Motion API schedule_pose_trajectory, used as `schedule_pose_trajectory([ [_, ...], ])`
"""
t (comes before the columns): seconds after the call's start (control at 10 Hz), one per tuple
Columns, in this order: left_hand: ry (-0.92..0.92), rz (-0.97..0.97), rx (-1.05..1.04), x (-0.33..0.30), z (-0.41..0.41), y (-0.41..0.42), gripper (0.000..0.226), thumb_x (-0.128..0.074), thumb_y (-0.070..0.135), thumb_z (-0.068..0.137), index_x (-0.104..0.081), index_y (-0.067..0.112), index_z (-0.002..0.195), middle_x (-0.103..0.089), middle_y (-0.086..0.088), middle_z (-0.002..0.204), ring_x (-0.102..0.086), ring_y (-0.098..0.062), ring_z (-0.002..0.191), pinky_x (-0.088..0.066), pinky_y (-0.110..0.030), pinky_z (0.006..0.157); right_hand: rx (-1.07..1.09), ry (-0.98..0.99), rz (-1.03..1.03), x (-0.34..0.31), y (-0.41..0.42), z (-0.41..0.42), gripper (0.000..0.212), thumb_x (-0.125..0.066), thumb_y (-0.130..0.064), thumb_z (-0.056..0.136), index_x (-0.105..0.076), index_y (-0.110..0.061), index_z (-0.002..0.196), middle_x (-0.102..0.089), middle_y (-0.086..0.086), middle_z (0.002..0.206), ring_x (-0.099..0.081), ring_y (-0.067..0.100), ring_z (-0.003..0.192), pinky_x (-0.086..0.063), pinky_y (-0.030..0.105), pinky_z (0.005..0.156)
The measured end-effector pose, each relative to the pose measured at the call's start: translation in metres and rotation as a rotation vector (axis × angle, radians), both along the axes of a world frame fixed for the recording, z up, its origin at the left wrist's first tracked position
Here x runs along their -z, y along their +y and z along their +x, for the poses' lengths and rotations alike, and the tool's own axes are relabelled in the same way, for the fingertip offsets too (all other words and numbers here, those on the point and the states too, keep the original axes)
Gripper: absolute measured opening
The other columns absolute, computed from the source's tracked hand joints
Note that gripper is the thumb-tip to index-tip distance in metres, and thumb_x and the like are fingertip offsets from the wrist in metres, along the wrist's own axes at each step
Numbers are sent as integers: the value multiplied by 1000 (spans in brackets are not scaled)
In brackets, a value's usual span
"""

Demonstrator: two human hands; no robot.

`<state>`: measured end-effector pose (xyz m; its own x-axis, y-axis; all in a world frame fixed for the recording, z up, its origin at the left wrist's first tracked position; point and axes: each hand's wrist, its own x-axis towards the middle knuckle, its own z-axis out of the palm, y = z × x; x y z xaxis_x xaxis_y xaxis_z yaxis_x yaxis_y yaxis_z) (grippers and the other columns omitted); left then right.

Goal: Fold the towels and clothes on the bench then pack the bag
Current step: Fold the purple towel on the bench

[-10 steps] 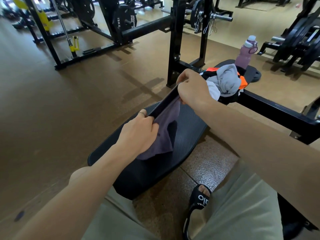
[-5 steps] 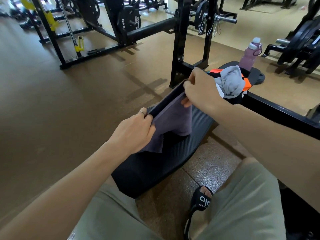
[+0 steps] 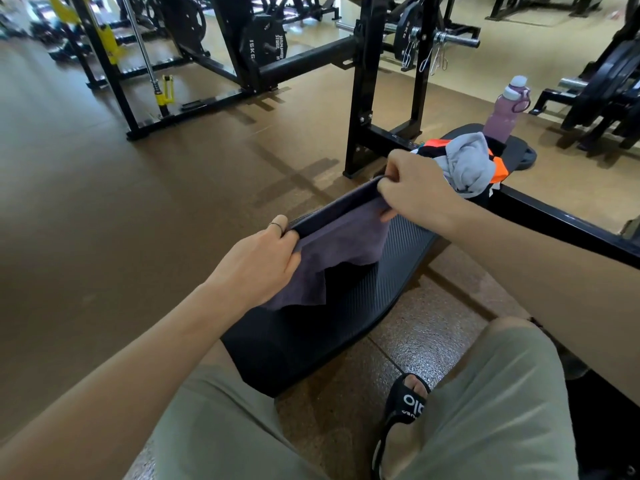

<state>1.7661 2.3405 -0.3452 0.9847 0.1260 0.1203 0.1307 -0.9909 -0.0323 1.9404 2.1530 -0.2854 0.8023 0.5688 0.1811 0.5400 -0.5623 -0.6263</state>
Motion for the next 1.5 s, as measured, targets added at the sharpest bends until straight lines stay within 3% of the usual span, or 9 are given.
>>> schedule_pose_trajectory([
  [0.1, 58, -71, -52, 8, -3, 2, 40, -27, 38, 104, -56, 11, 108, -55, -15, 105, -58, -30, 80, -50, -45, 69, 206, 394, 325, 1, 3, 6, 4, -41, -6, 94, -42, -10, 94, -63, 19, 97, -73, 28, 58, -62, 35, 60],
  [0.2, -9, -103, -23, 12, -7, 7, 52, -19, 48, 100, -56, 12, 101, -53, -13, 101, -59, -32, 75, -52, -43, 65, 264, 392, 325, 1, 2, 9, 17, -39, -3, 89, -49, -15, 96, -58, 4, 97, -73, 29, 78, -63, 43, 71],
  [0.4, -163, -70, 28, 7, -19, 19, 32, -38, 41, 105, -58, 17, 106, -44, 5, 93, -57, -28, 63, -50, -39, 55, 266, 227, 146, 0, -11, 16, 30, -36, -9, 84, -64, -16, 89, -67, -7, 70, -67, 3, 55, -59, 22, 70],
  [0.6, -288, -266, 99, -6, -29, 30, 14, -57, 36, 100, -62, 24, 101, -55, 14, 95, -55, -13, 80, -52, -39, 66, 311, 305, 128, 7, -19, 22, 27, -33, -3, 93, -59, -10, 95, -69, 13, 72, -64, 13, 41, -57, 25, 52],
  [0.7, -366, -252, 70, -14, -30, 34, 14, -64, 34, 96, -62, 21, 89, -54, 14, 89, -51, -11, 73, -45, -29, 62, 339, 345, 181, 6, -21, 26, 28, -33, 0, 93, -58, -11, 88, -66, 14, 74, -64, 15, 43, -55, 22, 45],
  [0.9, -399, -208, 150, -23, -32, 48, 29, -55, 36, 100, -61, 11, 85, -55, 4, 89, -51, -18, 70, -48, -35, 63, 224, 413, 152, 3, -27, 39, 32, -46, 10, 91, -64, -13, 81, -64, 10, 90, -73, 34, 83, -62, 41, 79],
  [1.0, -395, -223, 168, -27, -37, 50, 24, -54, 33, 99, -60, 12, 89, -58, 4, 89, -54, -18, 71, -50, -36, 63, 135, 334, -73, -3, -35, 40, 29, -50, 6, 92, -65, -18, 87, -72, 14, 90, -75, 30, 80, -62, 40, 81],
  [1.3, -558, -546, -12, -41, -33, 29, 15, -71, 12, 92, -57, 13, 95, -64, 5, 85, -61, -17, 78, -52, -27, 71, 204, 535, 73, 5, -36, 47, 25, -44, 7, 93, -66, -2, 93, -67, 16, 101, -75, 30, 82, -63, 36, 79],
  [1.5, -555, -527, 54, -51, -32, 18, 8, -67, 14, 95, -60, 10, 96, -66, 9, 83, -63, -16, 79, -52, -21, 71, 194, 541, 120, 20, -40, 57, 10, -50, 6, 94, -57, 0, 97, -64, 25, 103, -69, 27, 83, -62, 31, 73],
])
